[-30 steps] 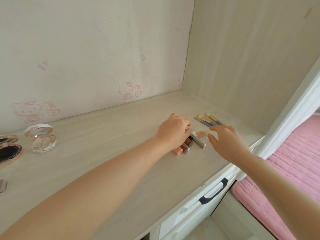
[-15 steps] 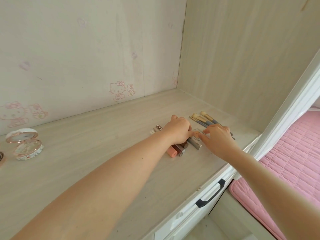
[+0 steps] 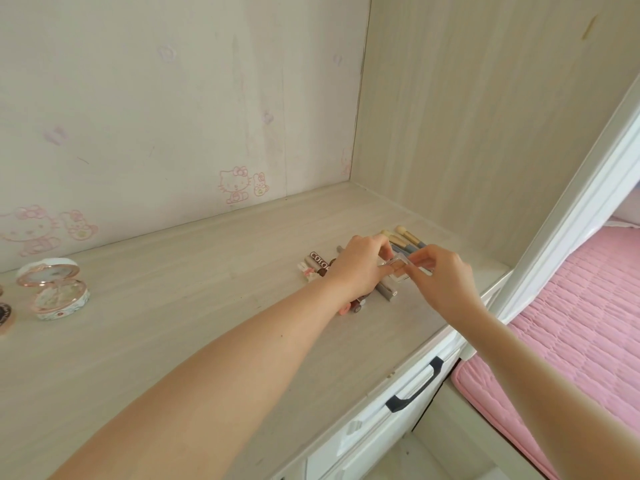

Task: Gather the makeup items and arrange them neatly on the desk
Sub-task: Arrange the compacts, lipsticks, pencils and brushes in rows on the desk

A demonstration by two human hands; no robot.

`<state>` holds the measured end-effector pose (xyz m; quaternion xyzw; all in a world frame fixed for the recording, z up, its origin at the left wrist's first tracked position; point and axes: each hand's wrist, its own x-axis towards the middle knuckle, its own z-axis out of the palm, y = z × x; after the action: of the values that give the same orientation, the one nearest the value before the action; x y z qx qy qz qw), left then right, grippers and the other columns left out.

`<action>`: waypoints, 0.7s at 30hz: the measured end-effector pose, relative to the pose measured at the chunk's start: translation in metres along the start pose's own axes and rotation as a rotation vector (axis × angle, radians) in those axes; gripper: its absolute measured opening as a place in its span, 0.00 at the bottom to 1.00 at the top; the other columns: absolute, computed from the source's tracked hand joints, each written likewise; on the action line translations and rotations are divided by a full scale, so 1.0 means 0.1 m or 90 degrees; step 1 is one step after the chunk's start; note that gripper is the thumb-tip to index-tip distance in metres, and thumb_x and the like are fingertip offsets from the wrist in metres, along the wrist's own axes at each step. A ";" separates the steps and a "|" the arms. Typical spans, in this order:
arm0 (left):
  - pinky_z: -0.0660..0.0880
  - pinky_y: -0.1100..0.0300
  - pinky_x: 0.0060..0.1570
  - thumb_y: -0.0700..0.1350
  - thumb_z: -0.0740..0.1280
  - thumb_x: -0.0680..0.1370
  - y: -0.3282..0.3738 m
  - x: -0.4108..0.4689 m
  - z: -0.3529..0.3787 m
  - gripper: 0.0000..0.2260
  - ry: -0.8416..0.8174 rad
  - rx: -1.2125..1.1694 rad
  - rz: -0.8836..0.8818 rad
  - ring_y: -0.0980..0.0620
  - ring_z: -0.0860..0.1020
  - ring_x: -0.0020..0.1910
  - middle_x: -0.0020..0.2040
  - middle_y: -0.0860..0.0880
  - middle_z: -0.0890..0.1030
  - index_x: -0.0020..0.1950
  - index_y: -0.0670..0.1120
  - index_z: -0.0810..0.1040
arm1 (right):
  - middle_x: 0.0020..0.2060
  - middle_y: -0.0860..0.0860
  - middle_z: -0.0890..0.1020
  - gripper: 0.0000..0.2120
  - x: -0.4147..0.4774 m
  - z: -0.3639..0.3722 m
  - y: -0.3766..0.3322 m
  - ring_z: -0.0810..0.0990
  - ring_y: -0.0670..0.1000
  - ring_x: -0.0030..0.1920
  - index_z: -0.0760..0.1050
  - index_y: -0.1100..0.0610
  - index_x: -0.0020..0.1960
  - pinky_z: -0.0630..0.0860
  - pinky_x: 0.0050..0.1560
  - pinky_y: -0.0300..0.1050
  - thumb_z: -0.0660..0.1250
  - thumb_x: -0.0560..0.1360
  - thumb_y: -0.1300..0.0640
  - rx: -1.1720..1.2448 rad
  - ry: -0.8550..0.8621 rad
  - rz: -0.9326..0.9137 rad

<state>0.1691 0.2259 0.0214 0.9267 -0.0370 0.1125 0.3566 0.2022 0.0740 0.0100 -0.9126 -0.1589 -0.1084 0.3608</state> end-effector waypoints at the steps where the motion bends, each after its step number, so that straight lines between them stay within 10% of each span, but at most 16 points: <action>1: 0.73 0.51 0.54 0.45 0.70 0.76 0.01 -0.01 0.00 0.06 0.013 -0.009 0.008 0.49 0.75 0.53 0.51 0.48 0.80 0.50 0.45 0.77 | 0.42 0.45 0.80 0.03 -0.01 -0.03 -0.02 0.79 0.51 0.52 0.77 0.53 0.46 0.71 0.52 0.43 0.70 0.74 0.56 0.009 0.010 -0.006; 9: 0.71 0.65 0.48 0.41 0.70 0.75 0.10 -0.25 -0.19 0.05 0.090 -0.115 0.006 0.57 0.77 0.49 0.48 0.52 0.81 0.50 0.46 0.79 | 0.42 0.45 0.81 0.05 -0.18 -0.15 -0.25 0.79 0.49 0.49 0.77 0.52 0.51 0.74 0.52 0.45 0.68 0.75 0.55 0.058 0.027 -0.046; 21: 0.80 0.49 0.53 0.39 0.72 0.73 -0.06 -1.03 -0.72 0.07 0.178 -0.362 -0.124 0.47 0.83 0.45 0.46 0.45 0.83 0.50 0.47 0.82 | 0.38 0.38 0.80 0.03 -0.70 0.02 -0.89 0.78 0.34 0.41 0.79 0.51 0.46 0.71 0.40 0.26 0.68 0.75 0.58 0.159 -0.011 -0.106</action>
<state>0.0570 0.2779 0.0451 0.7647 0.0712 0.1891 0.6119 0.1050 0.1221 0.0424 -0.8451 -0.2492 -0.1094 0.4602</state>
